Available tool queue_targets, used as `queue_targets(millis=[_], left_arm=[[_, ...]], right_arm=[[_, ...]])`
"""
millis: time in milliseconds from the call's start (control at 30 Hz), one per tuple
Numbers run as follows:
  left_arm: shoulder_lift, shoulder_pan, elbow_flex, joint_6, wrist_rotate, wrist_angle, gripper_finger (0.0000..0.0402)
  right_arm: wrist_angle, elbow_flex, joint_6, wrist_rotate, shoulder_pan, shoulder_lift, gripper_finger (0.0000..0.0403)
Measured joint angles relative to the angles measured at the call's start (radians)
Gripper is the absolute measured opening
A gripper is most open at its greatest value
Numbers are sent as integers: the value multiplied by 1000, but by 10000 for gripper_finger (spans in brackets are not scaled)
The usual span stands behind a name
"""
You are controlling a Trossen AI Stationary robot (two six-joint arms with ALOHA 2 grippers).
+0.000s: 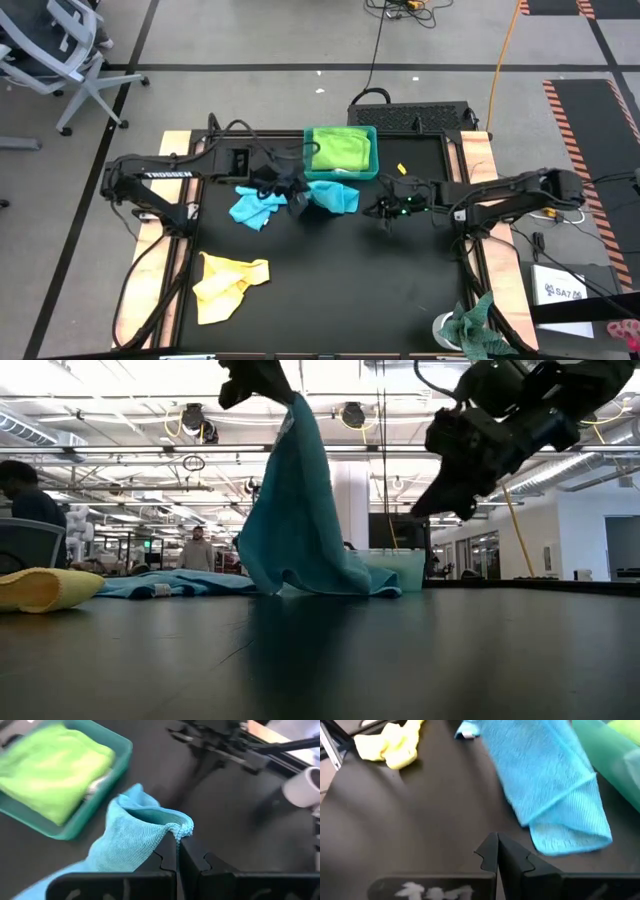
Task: Fold microfiber towels
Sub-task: Fold the bottom blue microfiber towel
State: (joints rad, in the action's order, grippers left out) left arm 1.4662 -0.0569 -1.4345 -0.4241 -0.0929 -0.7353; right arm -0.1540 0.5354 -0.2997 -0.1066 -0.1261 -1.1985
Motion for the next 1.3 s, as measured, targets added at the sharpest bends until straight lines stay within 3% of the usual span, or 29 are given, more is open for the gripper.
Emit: queue_targets(millis=[167, 367, 600, 800, 1200, 1300], left_arm=[[0, 73, -1, -59, -3, -1, 1], [0, 139, -1, -123, -12, -1, 2], [0, 188, -1, -168, -45, -3, 2], [1, 203, -1, -188, -50, -7, 3], [1, 283, -1, -207, -13, -31, 3], [1, 304, -1, -209, -17, -32, 2]], right_arm=[[-99, 0, 30, -2, 0, -64, 13], [-188, 0, 6, -10, -8, -161, 67], [-383, 0, -76, -200, -11, -327, 115], [-493, 1, -170, -392, -33, -431, 120], [-531, 81, -95, -396, -142, -461, 121], [-520, 129, -50, -441, -156, -461, 121]])
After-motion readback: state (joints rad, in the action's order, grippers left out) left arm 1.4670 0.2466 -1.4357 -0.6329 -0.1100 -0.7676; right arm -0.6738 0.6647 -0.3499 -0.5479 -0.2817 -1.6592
